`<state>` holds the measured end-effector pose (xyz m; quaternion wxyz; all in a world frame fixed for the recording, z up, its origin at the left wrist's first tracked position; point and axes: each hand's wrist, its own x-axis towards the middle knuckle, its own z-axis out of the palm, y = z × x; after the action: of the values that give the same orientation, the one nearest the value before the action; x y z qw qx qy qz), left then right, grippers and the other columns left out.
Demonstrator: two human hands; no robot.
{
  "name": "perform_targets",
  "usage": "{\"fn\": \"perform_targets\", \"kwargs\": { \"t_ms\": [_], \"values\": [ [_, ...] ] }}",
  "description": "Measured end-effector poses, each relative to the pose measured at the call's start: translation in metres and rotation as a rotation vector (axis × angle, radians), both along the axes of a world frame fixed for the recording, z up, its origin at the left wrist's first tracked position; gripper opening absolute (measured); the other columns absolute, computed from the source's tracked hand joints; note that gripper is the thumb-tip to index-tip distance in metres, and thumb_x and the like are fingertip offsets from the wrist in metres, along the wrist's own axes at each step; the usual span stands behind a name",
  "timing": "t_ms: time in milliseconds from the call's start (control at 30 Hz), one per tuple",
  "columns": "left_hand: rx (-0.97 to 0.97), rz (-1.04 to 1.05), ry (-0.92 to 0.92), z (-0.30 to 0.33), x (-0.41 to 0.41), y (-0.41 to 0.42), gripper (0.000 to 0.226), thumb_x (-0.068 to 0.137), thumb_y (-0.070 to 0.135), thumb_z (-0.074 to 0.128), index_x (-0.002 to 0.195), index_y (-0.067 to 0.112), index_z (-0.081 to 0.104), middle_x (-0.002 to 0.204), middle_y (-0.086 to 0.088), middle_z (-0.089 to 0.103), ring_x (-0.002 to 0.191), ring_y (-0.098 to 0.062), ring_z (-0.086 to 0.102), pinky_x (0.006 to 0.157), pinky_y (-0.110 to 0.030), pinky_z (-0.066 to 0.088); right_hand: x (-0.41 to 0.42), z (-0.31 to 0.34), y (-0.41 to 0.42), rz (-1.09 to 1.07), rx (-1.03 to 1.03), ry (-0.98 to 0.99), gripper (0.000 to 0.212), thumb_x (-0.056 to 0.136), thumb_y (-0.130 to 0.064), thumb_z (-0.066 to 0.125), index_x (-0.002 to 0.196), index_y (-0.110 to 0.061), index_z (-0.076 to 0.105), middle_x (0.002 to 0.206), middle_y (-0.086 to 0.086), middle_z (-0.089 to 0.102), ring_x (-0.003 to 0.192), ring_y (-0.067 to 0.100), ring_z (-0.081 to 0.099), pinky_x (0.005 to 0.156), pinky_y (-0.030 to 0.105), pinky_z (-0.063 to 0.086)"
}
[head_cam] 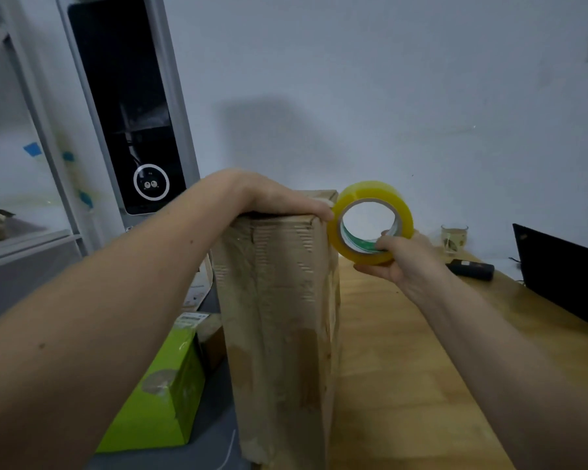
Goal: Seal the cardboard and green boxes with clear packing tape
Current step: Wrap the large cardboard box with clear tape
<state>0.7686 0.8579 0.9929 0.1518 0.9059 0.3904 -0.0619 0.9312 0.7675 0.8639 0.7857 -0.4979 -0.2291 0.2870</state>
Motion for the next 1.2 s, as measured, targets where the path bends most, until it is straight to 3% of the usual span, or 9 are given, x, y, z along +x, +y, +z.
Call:
{"fn": "perform_targets", "kwargs": {
  "t_ms": [100, 233, 400, 600, 700, 833, 967, 1100, 1200],
  "values": [
    [-0.030, 0.113, -0.065, 0.003, -0.003, -0.018, 0.057, 0.076, 0.072, 0.061, 0.098, 0.020, 0.066, 0.099, -0.007, 0.070, 0.088, -0.021, 0.068, 0.083, -0.030, 0.053, -0.010, -0.004, 0.004, 0.001, 0.059, 0.072, 0.043, 0.089, 0.011, 0.052, 0.124, -0.010, 0.043, 0.120, 0.017, 0.050, 0.092, 0.034, 0.064, 0.062, 0.047, 0.059],
    [0.050, 0.131, -0.340, -0.003, -0.001, -0.024, 0.044, 0.071, 0.046, 0.075, 0.101, 0.015, 0.067, 0.095, -0.005, 0.067, 0.073, -0.021, 0.065, 0.054, -0.024, 0.049, -0.012, -0.003, -0.003, 0.034, 0.110, 0.123, 0.044, 0.090, 0.012, 0.047, 0.128, -0.009, 0.040, 0.121, 0.018, 0.046, 0.093, 0.036, 0.064, 0.063, 0.048, 0.058],
    [0.035, 0.109, -0.640, 0.000, -0.017, -0.012, 0.072, 0.071, 0.034, 0.081, 0.136, 0.019, 0.055, 0.128, -0.003, 0.049, 0.105, -0.020, 0.046, 0.084, -0.029, 0.041, -0.016, 0.018, -0.003, 0.039, 0.150, 0.002, 0.044, 0.090, 0.011, 0.048, 0.128, -0.009, 0.041, 0.126, 0.019, 0.048, 0.102, 0.036, 0.062, 0.071, 0.053, 0.059],
    [-0.285, 0.244, -1.132, -0.035, -0.041, -0.014, 0.100, 0.046, 0.038, 0.084, 0.139, 0.028, 0.050, 0.119, -0.002, 0.057, 0.102, -0.022, 0.059, 0.088, -0.037, 0.053, -0.028, 0.061, 0.003, -0.089, 0.205, -0.283, 0.048, 0.094, 0.003, 0.048, 0.135, -0.019, 0.036, 0.116, 0.004, 0.050, 0.097, 0.023, 0.062, 0.064, 0.038, 0.061],
    [-0.466, 0.333, -1.311, -0.092, -0.040, -0.013, 0.078, 0.067, 0.025, 0.082, 0.138, 0.029, 0.051, 0.107, -0.002, 0.061, 0.095, -0.023, 0.063, 0.077, -0.036, 0.055, -0.038, 0.047, 0.014, -0.126, 0.103, -0.360, 0.039, 0.095, -0.001, 0.046, 0.131, -0.015, 0.041, 0.101, -0.002, 0.052, 0.097, 0.024, 0.062, 0.058, 0.034, 0.060],
    [-0.723, 0.502, -1.487, -0.177, -0.039, -0.011, 0.090, 0.052, 0.027, 0.089, 0.135, 0.031, 0.053, 0.127, -0.004, 0.060, 0.103, -0.024, 0.064, 0.077, -0.037, 0.056, -0.052, -0.002, 0.032, -0.136, -0.079, -0.462, 0.028, 0.098, -0.005, 0.045, 0.125, -0.011, 0.046, 0.108, 0.004, 0.052, 0.094, 0.020, 0.056, 0.056, 0.028, 0.058],
    [-0.836, 0.617, -1.573, -0.235, -0.047, -0.010, 0.089, 0.045, 0.029, 0.086, 0.130, 0.030, 0.060, 0.112, 0.002, 0.070, 0.094, -0.020, 0.070, 0.070, -0.034, 0.056, -0.068, -0.039, 0.054, -0.092, -0.198, -0.588, 0.028, 0.097, -0.008, 0.044, 0.124, -0.014, 0.048, 0.109, 0.003, 0.053, 0.107, 0.026, 0.055, 0.090, 0.046, 0.051],
    [-0.887, 0.684, -1.460, -0.276, -0.060, -0.004, 0.086, 0.051, 0.042, 0.083, 0.132, 0.025, 0.058, 0.123, -0.012, 0.066, 0.103, -0.032, 0.067, 0.071, -0.040, 0.057, -0.082, -0.070, 0.068, -0.018, -0.244, -0.637, 0.028, 0.098, -0.014, 0.048, 0.127, -0.012, 0.048, 0.113, 0.003, 0.055, 0.104, 0.021, 0.053, 0.084, 0.031, 0.043],
    [-0.912, 0.676, -1.350, -0.295, -0.072, -0.010, 0.077, 0.060, 0.049, 0.079, 0.131, 0.026, 0.058, 0.121, -0.008, 0.068, 0.100, -0.024, 0.069, 0.068, -0.036, 0.058, -0.093, -0.091, 0.077, 0.005, -0.297, -0.685, 0.031, 0.098, -0.021, 0.051, 0.127, -0.013, 0.050, 0.116, 0.004, 0.056, 0.103, 0.019, 0.053, 0.084, 0.031, 0.041]
  ]
}}
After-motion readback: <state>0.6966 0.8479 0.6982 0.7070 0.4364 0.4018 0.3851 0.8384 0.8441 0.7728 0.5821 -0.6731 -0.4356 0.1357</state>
